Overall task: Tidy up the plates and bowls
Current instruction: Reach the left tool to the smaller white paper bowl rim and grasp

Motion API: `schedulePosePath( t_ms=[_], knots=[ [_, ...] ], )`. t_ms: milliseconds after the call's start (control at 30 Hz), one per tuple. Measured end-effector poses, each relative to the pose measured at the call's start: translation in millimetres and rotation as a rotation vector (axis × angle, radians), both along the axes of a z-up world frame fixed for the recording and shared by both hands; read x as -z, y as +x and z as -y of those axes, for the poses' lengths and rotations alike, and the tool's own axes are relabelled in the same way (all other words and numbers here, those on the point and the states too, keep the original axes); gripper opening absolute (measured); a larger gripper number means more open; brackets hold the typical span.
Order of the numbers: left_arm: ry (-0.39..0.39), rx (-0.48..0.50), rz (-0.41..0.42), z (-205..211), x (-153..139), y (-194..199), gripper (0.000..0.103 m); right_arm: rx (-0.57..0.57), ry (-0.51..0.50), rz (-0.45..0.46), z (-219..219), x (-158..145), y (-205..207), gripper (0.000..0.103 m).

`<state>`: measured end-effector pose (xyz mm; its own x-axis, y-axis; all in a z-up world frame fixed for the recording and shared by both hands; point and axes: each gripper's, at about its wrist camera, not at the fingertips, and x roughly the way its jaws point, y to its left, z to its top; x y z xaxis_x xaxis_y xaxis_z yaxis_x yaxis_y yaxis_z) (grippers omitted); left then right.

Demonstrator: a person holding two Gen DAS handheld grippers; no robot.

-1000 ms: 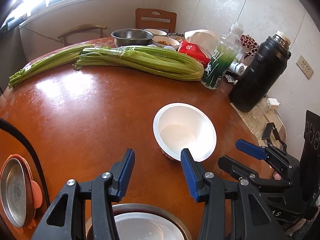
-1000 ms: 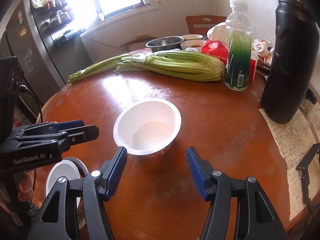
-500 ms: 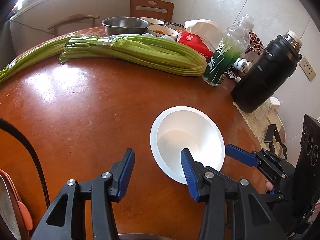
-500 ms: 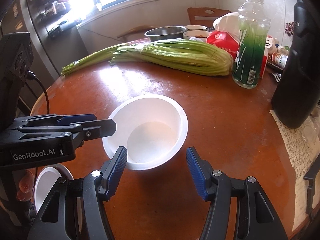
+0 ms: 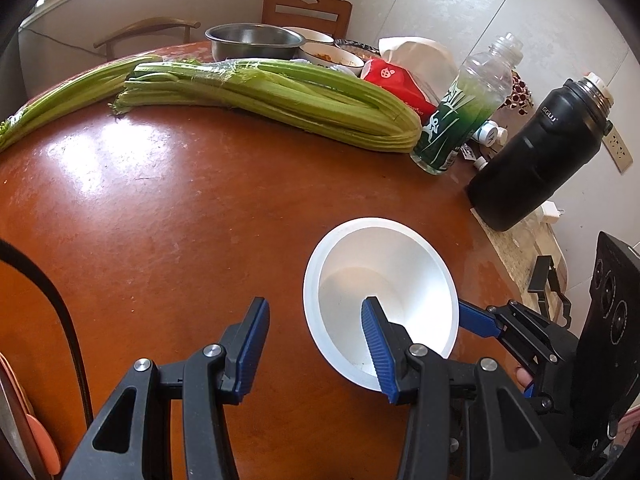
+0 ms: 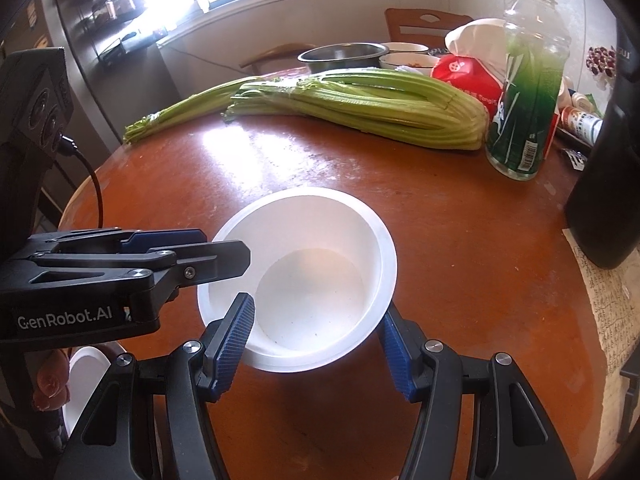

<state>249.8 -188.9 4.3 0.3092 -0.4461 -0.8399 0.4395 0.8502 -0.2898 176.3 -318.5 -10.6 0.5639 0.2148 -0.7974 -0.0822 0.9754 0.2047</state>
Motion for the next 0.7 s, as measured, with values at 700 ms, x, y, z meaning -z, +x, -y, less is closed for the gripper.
schedulePosePath(
  t_ms=[700],
  knots=[
    [0.004, -0.017, -0.009, -5.7, -0.8, -2.9, 0.048, -0.075, 0.026, 0.005, -23.3, -4.9, -2.3, 0.063]
  ],
)
